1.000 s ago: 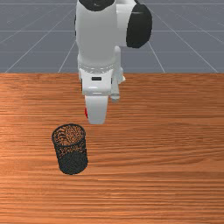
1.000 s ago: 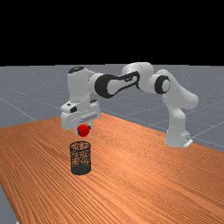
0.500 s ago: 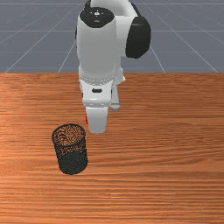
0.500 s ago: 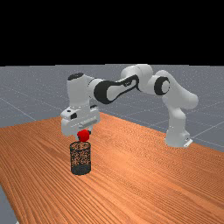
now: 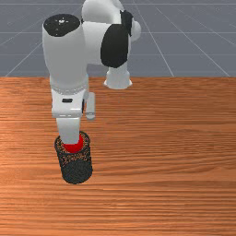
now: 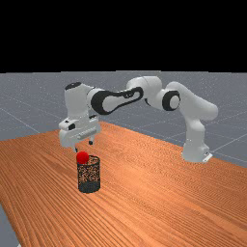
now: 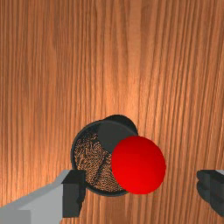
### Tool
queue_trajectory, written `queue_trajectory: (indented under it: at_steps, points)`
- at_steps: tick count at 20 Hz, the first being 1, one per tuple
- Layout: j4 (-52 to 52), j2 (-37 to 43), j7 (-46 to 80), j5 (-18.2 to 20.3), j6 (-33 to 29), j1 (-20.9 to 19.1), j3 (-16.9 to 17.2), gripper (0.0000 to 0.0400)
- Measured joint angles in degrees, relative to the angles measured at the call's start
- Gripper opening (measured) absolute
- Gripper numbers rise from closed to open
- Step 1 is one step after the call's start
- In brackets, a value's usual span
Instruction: Put the ball into the container
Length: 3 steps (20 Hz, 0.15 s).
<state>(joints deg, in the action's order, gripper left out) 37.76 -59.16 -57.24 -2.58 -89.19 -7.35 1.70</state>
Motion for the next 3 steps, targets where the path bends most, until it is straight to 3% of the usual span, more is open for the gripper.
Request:
queue_trajectory:
  at_steps: [3]
  points:
    - [1.9,0.4,0.1,0.0,-1.6,-0.1,0.0,0.0394]
